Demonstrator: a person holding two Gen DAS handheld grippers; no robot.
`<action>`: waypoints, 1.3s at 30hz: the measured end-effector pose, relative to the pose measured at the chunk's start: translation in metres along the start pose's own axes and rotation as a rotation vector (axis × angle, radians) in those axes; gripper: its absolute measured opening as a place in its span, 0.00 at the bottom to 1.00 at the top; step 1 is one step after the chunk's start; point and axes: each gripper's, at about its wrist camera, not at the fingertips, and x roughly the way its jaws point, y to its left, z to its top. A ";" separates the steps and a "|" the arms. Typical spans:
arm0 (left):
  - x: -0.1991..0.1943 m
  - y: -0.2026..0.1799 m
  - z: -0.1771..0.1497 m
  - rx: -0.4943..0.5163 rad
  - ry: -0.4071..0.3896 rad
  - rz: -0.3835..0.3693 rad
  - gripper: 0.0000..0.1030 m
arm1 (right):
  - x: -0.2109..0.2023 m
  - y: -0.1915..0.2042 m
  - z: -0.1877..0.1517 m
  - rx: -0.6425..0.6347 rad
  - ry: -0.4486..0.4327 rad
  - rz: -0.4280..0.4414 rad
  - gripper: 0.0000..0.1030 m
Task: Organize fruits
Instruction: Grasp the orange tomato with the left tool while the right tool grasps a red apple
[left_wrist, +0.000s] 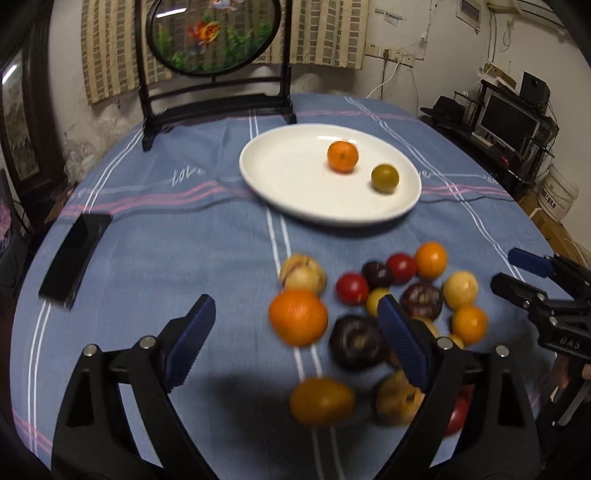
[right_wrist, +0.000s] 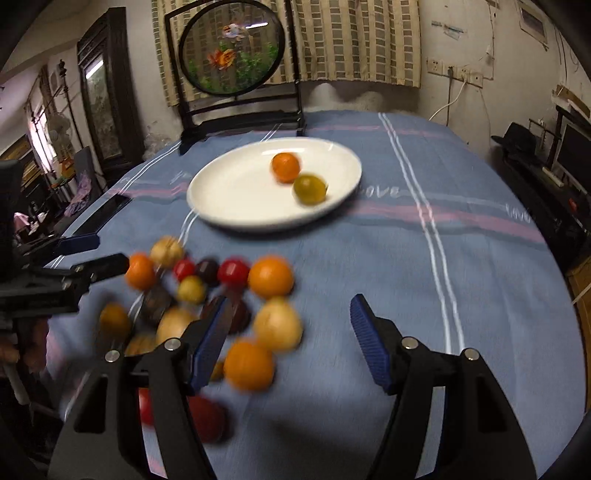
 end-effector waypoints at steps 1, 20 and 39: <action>-0.003 0.003 -0.009 -0.014 0.011 -0.007 0.88 | -0.004 0.001 -0.008 -0.005 0.004 0.006 0.65; -0.015 0.006 -0.058 -0.026 0.080 -0.018 0.89 | -0.011 0.049 -0.066 -0.196 0.092 0.030 0.65; 0.018 0.003 -0.058 -0.025 0.162 -0.001 0.89 | 0.009 0.051 -0.061 -0.135 0.108 0.092 0.41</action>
